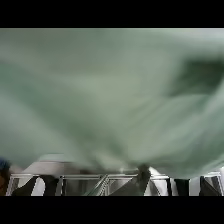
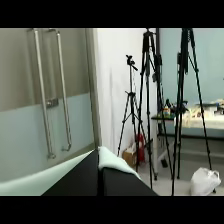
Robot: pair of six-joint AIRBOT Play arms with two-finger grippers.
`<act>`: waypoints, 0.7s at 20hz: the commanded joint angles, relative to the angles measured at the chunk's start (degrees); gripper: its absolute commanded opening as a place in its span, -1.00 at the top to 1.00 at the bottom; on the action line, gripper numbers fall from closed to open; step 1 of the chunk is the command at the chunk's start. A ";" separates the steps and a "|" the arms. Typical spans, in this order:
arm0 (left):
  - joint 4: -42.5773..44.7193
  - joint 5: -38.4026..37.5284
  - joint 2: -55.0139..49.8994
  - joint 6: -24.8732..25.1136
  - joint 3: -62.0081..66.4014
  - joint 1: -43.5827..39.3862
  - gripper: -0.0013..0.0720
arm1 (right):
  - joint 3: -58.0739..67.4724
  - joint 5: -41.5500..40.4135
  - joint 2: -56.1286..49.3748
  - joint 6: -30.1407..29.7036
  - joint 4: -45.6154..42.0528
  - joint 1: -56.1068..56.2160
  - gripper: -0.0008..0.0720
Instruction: Fold the shirts.
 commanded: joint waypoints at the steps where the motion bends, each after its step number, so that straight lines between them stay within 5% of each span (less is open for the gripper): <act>1: 2.64 -2.69 -6.40 -0.20 -5.97 -4.11 0.90 | 1.14 5.44 -8.72 -0.26 -2.16 1.14 0.93; 4: 2.75 -4.17 -17.27 -0.13 -12.83 -11.69 0.90 | -2.67 4.22 -17.25 -0.28 -9.86 10.71 0.93; 8: 2.82 -8.07 -35.58 0.48 -17.00 -18.43 0.90 | -7.08 -9.18 -32.87 -2.58 -19.65 27.52 0.94; 11: 2.75 -7.61 -50.62 0.20 -13.64 -18.88 0.90 | -5.60 -14.62 -46.73 -5.03 -17.92 32.02 0.94; 14: 2.73 -6.97 -62.97 -2.84 -5.88 -17.29 0.90 | 0.76 -11.82 -60.04 -3.04 -17.81 31.69 0.94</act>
